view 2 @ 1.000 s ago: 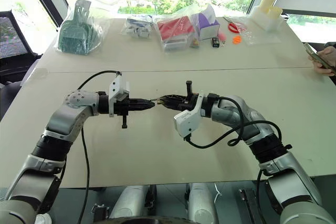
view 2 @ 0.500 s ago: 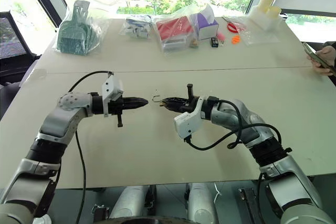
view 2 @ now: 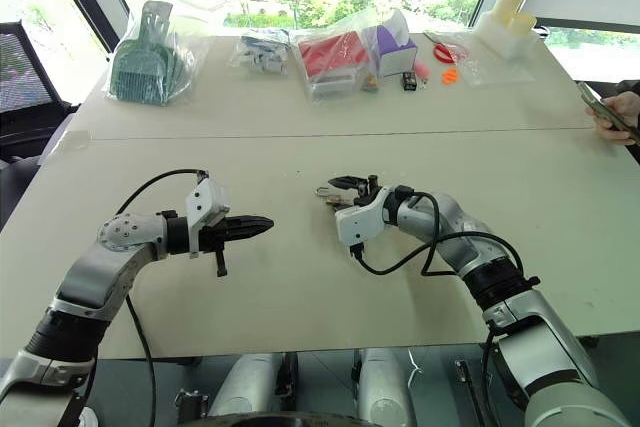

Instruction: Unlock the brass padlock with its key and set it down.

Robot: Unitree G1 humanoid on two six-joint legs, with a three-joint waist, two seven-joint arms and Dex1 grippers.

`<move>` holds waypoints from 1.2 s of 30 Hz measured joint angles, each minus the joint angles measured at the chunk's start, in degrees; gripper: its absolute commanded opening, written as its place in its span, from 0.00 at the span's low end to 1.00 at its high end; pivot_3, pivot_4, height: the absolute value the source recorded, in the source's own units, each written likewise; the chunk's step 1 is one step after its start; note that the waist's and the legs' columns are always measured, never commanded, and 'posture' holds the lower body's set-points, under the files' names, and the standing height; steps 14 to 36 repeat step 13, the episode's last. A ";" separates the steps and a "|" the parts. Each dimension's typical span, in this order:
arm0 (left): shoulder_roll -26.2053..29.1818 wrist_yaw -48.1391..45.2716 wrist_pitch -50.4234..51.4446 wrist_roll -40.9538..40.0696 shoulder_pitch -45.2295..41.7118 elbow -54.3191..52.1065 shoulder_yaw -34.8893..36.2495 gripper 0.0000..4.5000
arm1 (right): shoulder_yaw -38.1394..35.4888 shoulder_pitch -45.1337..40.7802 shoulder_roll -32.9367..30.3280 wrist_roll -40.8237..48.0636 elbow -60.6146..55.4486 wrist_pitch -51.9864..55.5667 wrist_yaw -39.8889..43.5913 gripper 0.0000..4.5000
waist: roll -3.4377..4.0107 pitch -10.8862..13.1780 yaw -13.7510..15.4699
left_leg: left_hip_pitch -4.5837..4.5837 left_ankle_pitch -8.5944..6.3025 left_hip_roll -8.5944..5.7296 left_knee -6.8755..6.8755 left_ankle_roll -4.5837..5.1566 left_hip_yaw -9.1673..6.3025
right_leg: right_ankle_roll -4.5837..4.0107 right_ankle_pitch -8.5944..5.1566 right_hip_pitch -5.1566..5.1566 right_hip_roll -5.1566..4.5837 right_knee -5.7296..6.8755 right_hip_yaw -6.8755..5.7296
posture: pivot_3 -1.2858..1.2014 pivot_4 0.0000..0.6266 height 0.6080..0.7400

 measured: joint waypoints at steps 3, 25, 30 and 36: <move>0.18 0.44 0.02 -0.02 0.58 -0.40 0.02 0.00 | -0.71 1.64 -2.06 4.22 -3.41 1.19 3.97 0.99 | 0.00 0.00 0.19 | 0.00 0.00 0.03 0.00 0.00 -0.03 | 0.00 0.00 0.02 -0.01 -0.02 -0.01 | 0.52 0.24 1.00; 0.61 2.03 2.15 -1.13 1.76 -3.20 1.67 0.00 | -9.76 11.48 -7.11 27.28 -17.83 25.84 19.85 0.99 | 0.01 0.00 0.13 | 0.03 -0.01 0.08 0.00 0.01 -0.03 | -0.01 0.01 0.05 -0.03 -0.02 -0.02 | 0.52 0.24 1.00; 0.61 2.03 2.15 -1.13 1.76 -3.20 1.67 0.00 | -9.76 11.48 -7.11 27.28 -17.83 25.84 19.85 0.99 | 0.01 0.00 0.13 | 0.03 -0.01 0.08 0.00 0.01 -0.03 | -0.01 0.01 0.05 -0.03 -0.02 -0.02 | 0.52 0.24 1.00; 0.61 2.03 2.15 -1.13 1.76 -3.20 1.67 0.00 | -9.76 11.48 -7.11 27.28 -17.83 25.84 19.85 0.99 | 0.01 0.00 0.13 | 0.03 -0.01 0.08 0.00 0.01 -0.03 | -0.01 0.01 0.05 -0.03 -0.02 -0.02 | 0.52 0.24 1.00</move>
